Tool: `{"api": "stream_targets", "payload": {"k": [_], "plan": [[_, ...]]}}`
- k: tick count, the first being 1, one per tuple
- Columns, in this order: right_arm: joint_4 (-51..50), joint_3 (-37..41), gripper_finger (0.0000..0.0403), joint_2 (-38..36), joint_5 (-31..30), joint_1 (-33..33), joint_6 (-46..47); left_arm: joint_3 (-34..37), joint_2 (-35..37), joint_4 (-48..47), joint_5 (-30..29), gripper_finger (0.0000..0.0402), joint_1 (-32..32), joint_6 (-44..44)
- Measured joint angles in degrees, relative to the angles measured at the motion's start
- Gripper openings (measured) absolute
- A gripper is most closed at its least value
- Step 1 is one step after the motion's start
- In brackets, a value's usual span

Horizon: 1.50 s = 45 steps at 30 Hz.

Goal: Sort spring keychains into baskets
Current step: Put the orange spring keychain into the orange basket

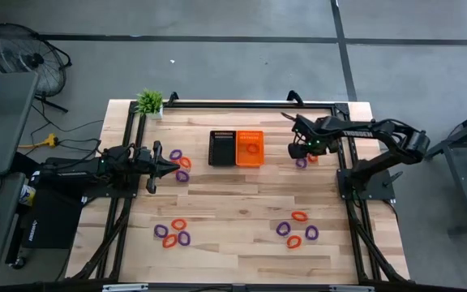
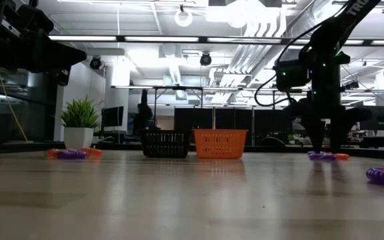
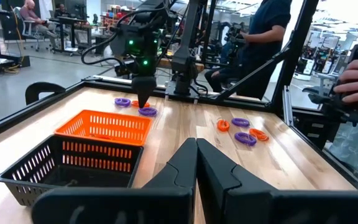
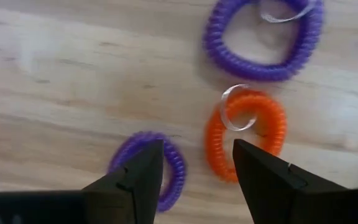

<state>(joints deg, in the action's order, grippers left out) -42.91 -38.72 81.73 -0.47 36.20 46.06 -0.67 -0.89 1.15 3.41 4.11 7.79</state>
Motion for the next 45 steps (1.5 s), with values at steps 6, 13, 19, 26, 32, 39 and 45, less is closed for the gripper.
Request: {"api": "stream_targets", "payload": {"k": [6,13,19,26,32,39,45], "plan": [[0.19,0.22,0.0183,0.00,-0.42,1.29,-1.09,0.00,0.00,-0.02,-0.01,0.0001,0.01,0.00],[0.81,0.22,0.0183,0.00,-0.56,1.74,-1.09,0.00,0.00,0.00,-0.01,0.0001,-0.01,0.00],[1.63,0.22,0.0183,0.00,-0.30,1.56,-1.09,0.00,0.01,-0.01,0.01,0.0001,-0.01,0.00],[1.46,0.22,0.0183,0.02,-0.49,2.53,-1.02,0.00,0.02,-0.02,0.01,0.0001,0.00,0.00],[0.77,0.22,0.0183,1.61,-0.27,2.84,-1.03,0.00,0.00,0.00,-0.01,0.0001,0.00,0.00],[1.67,-0.06,0.0171,4.78,0.68,2.83,-1.48,0.00,0.01,0.00,-0.01,0.0001,-0.01,0.00],[2.07,0.00,0.0135,4.89,0.81,2.81,-1.50,0.00,0.00,-0.02,-0.01,0.0001,0.01,0.00]]}}
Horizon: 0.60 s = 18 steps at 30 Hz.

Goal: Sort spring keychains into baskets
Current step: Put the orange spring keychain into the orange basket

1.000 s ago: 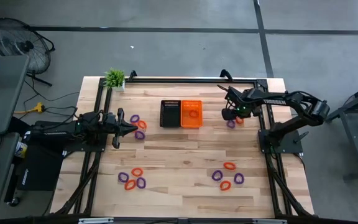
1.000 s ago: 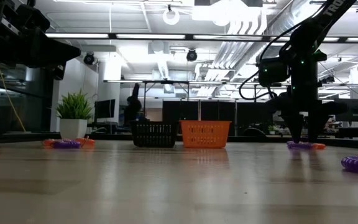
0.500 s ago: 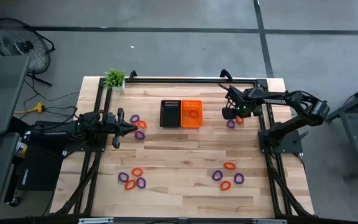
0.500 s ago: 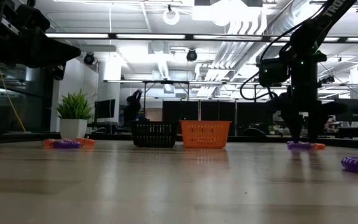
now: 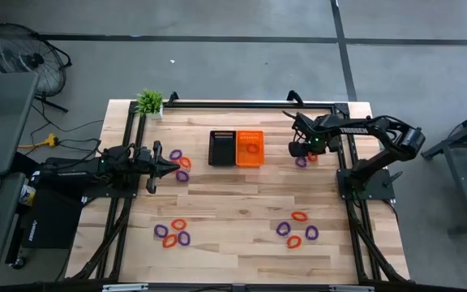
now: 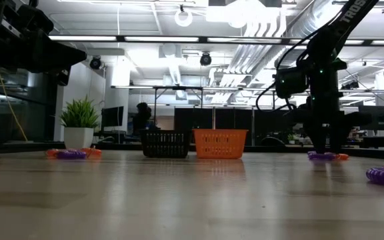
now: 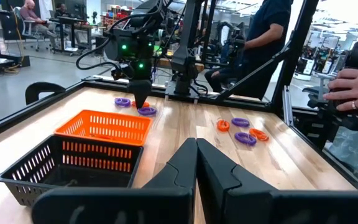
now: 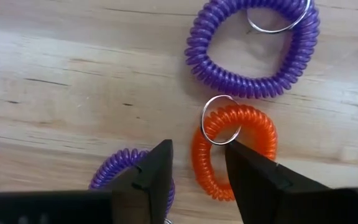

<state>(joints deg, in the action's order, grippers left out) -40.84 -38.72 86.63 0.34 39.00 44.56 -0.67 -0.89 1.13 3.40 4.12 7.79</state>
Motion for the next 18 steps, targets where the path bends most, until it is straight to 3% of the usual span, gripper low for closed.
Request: {"api": "stream_targets", "payload": {"k": [18], "plan": [[0.13,0.11,0.0029,0.11,0.43,-0.02,-3.68,0.00,0.01,0.00,0.02,0.0001,0.00,0.00]]}}
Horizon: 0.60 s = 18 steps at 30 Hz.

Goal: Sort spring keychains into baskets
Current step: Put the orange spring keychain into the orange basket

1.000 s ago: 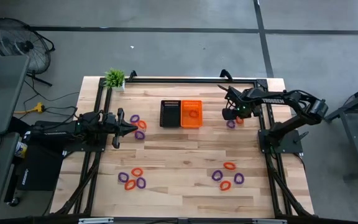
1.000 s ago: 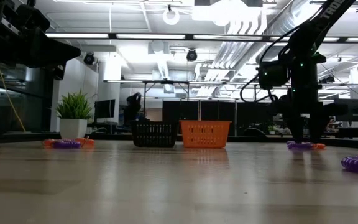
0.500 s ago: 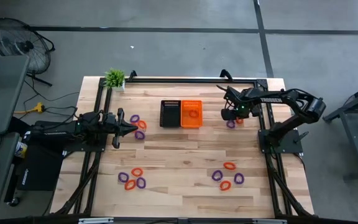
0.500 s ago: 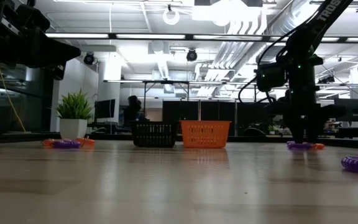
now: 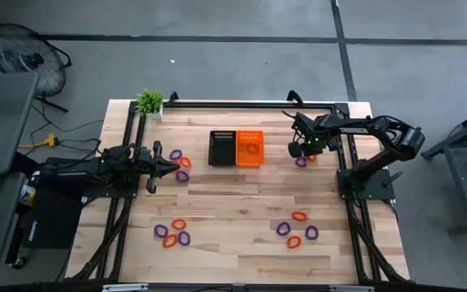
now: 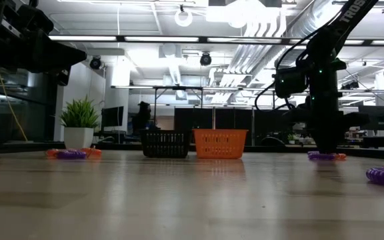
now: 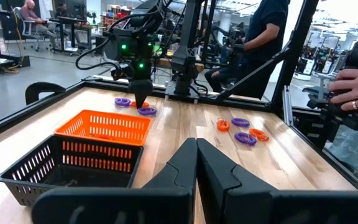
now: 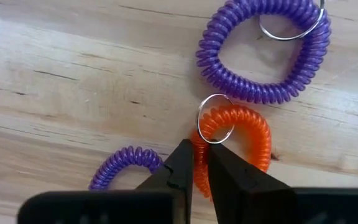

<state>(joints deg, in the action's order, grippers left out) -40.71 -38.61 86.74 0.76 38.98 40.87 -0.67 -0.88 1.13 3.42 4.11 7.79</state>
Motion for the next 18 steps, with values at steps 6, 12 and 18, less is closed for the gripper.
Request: {"api": "stream_targets", "payload": {"k": [6,12,18], "plan": [[0.24,-0.42,0.0024,-1.63,1.20,0.04,-0.85,0.00,0.00,0.02,0.00,0.0001,0.01,0.00],[0.35,-3.98,0.0024,-4.39,4.26,-1.26,-2.18,0.00,-0.01,0.01,-0.01,0.0001,0.00,0.00],[-0.59,-10.73,0.0024,-4.79,5.61,-4.36,-3.74,0.00,0.00,0.02,-0.02,0.0001,0.00,0.00]]}}
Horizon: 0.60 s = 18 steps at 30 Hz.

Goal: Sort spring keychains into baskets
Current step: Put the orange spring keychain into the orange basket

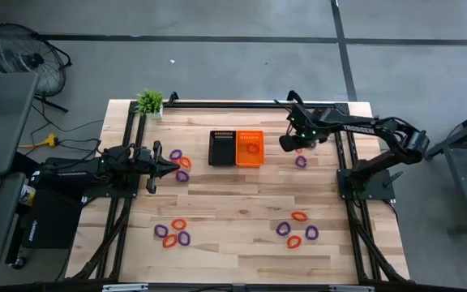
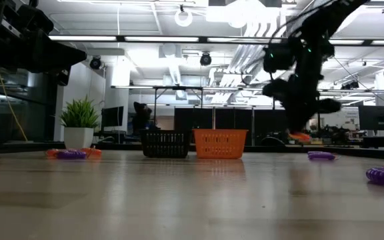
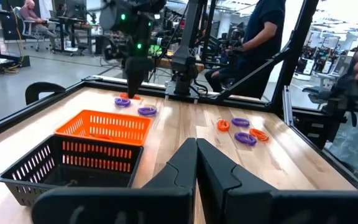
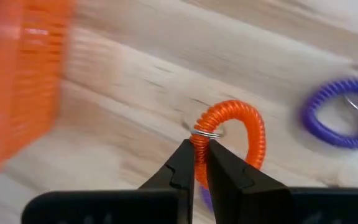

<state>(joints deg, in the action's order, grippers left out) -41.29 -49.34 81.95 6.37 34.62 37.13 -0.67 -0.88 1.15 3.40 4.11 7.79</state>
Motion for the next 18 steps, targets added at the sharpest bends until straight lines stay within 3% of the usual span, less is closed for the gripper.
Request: {"api": "stream_targets", "payload": {"k": [7,18], "plan": [[-1.94,-10.96,0.0024,1.49,0.10,-4.21,-4.42,0.00,0.00,-0.01,0.02,0.0001,0.00,0.00],[-17.67,-38.04,0.0024,19.40,1.08,-10.26,-22.62,0.00,0.01,0.00,0.02,0.0001,-0.01,0.00]]}}
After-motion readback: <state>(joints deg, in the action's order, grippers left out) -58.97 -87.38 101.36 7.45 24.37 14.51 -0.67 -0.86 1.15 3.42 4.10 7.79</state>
